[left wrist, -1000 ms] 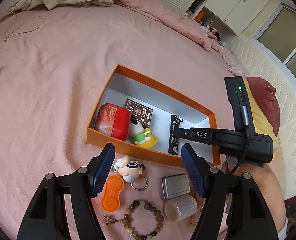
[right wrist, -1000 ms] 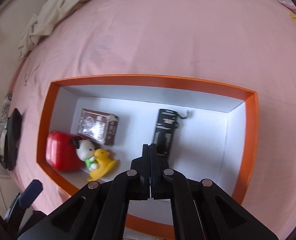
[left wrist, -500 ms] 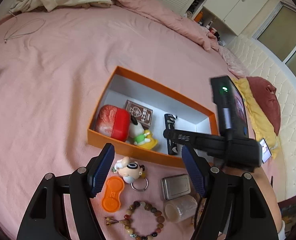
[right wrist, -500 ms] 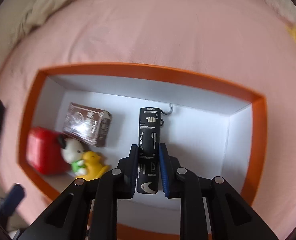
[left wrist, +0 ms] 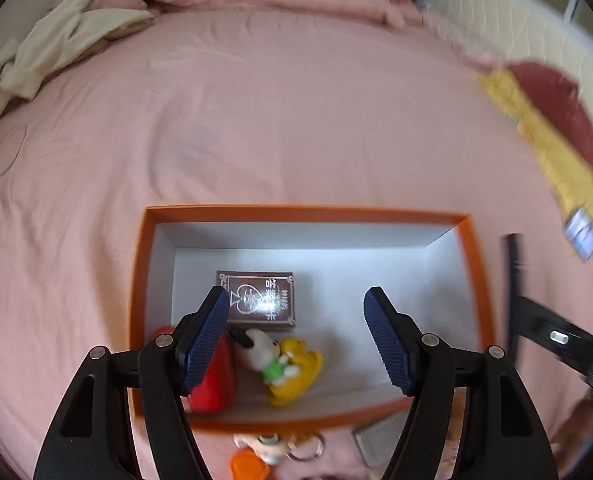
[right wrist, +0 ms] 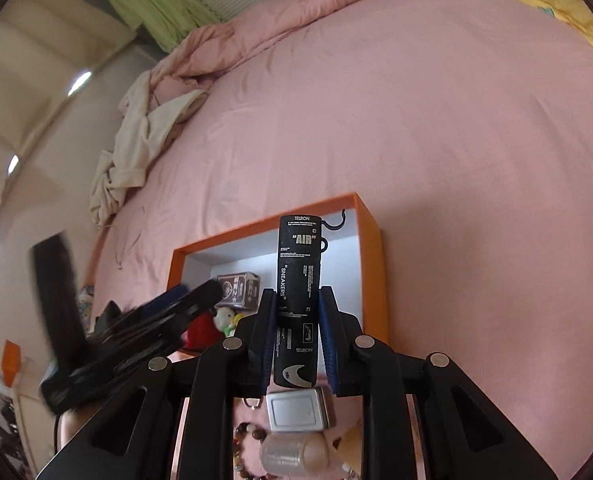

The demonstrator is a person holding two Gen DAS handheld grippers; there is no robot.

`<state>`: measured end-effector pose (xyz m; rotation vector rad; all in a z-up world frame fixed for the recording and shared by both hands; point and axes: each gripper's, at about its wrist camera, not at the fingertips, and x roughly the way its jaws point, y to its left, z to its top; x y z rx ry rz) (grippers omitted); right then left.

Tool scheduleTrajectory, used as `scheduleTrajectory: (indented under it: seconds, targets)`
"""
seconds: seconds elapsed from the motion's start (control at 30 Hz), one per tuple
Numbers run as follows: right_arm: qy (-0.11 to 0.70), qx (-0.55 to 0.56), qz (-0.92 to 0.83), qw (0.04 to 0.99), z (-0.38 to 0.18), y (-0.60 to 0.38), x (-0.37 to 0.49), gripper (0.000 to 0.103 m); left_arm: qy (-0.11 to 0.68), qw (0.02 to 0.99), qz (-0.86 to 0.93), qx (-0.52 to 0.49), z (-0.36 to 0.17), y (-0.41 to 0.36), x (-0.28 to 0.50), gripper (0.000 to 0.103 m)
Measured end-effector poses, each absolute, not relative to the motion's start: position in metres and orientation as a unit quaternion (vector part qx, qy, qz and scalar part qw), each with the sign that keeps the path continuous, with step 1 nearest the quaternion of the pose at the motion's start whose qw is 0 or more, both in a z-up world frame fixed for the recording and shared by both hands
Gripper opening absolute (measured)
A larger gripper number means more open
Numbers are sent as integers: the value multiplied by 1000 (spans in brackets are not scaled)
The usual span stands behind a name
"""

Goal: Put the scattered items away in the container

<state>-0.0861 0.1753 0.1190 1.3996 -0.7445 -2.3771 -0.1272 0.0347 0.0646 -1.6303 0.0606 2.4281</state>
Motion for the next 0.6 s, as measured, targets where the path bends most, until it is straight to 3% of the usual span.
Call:
scheduleTrajectory:
  seconds: [0.2,0.23,0.27,0.3,0.37,0.5,0.57,0.6]
  targets:
    - [-267,482,-822,144,94,163,-71,20,97,83,809,-574,33,49,-143,68]
    - [-267,484,-820,147,93,162,-70,20,82,84,812,-572,36,45,-143,47]
    - [-268,485,-819,149,93,163,-67,20,55,96,811,-574,39,39,-145,34]
    - [-269,485,-818,152,92,166,-65,20,15,117,806,-580,41,32,-147,1]
    - [-269,484,-818,155,94,169,-62,20,-30,135,797,-588,40,21,-150,0]
    - [-272,481,-818,158,94,173,-60,22,0,128,801,-584,40,26,-146,0]
    - [-279,480,-817,156,94,177,-59,23,32,110,813,-571,41,32,-144,9]
    - [-285,480,-815,157,93,179,-59,23,52,105,820,-560,40,37,-143,23]
